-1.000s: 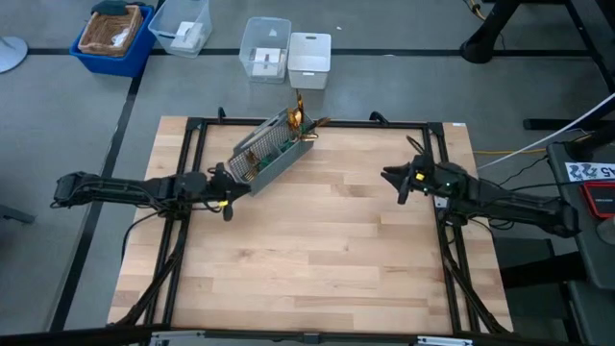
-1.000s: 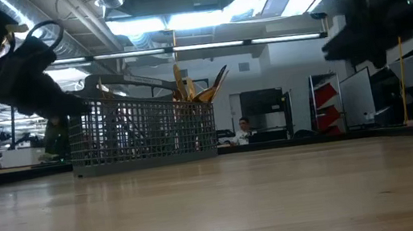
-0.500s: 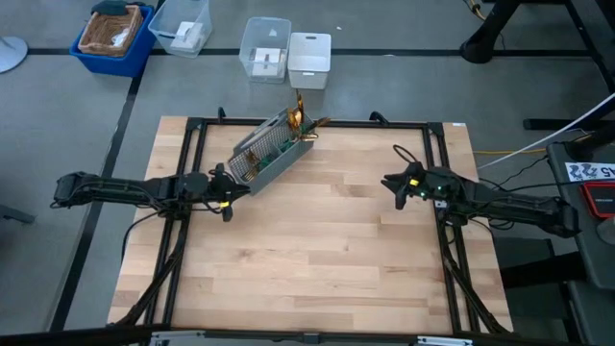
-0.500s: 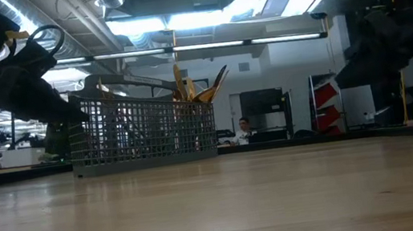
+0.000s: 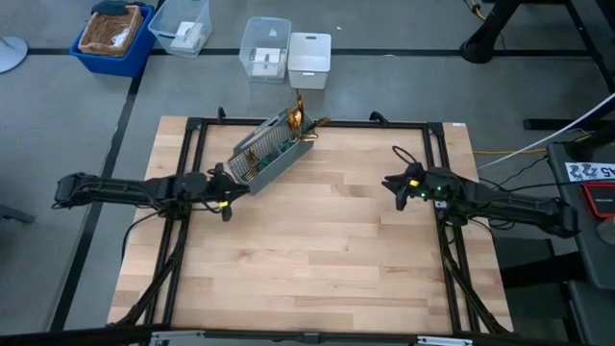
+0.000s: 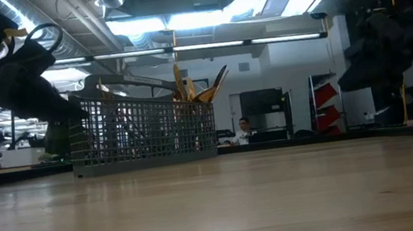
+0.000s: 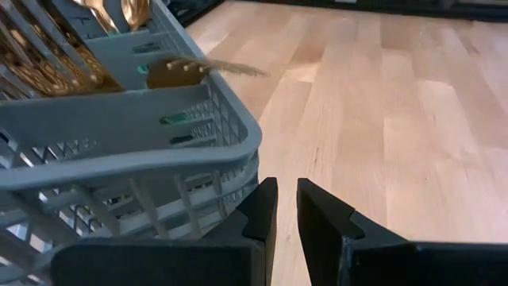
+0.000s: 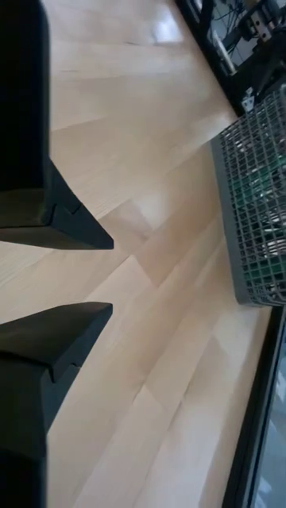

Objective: Sort silverware
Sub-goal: Return to Home Position

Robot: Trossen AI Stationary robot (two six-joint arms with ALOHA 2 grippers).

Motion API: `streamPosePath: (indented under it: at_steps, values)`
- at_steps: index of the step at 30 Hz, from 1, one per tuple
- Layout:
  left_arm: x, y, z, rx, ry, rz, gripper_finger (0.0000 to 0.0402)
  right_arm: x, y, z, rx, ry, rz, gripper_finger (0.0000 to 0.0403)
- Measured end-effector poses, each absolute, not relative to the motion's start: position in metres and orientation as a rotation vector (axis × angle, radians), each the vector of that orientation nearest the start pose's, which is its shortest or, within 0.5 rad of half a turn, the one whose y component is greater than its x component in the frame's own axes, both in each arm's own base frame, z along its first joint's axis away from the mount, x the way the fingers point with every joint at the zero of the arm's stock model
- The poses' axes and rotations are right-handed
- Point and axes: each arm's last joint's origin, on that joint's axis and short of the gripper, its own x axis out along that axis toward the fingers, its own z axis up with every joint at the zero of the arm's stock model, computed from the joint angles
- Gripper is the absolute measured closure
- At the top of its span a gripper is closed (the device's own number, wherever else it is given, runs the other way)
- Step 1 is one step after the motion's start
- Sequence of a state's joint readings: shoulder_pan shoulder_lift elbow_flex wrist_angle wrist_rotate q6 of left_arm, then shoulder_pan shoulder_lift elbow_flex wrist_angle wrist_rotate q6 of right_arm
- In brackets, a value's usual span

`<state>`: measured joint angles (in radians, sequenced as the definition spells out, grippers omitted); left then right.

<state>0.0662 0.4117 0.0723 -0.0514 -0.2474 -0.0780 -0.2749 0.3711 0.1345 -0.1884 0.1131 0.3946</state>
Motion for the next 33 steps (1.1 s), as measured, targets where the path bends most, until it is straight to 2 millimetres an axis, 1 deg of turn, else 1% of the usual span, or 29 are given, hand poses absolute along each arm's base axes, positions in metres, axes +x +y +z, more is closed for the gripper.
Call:
streamPosePath:
  at_steps: [3, 10, 16, 27, 33]
  values:
    - [0.115, 0.015, 0.151, -0.045, 0.339, 0.324, 0.0361, 0.106, -0.033, 0.164, 0.416, 0.307, -0.455, 0.0284]
    - [0.11, 0.014, 0.16, -0.053, 0.248, 0.321, 0.0361, 0.096, -0.03, 0.178, 0.406, 0.147, -0.425, 0.0284]
    - [0.107, 0.014, 0.165, -0.059, 0.189, 0.32, 0.0361, 0.089, -0.028, 0.185, 0.4, 0.054, -0.408, 0.0284]
    - [0.099, 0.014, 0.175, -0.07, 0.07, 0.316, 0.0361, 0.083, -0.027, 0.191, 0.394, -0.026, -0.392, 0.0284]
    - [0.096, 0.013, 0.179, -0.074, 0.024, 0.314, 0.0361, 0.083, -0.027, 0.19, 0.394, -0.019, -0.394, 0.0284]
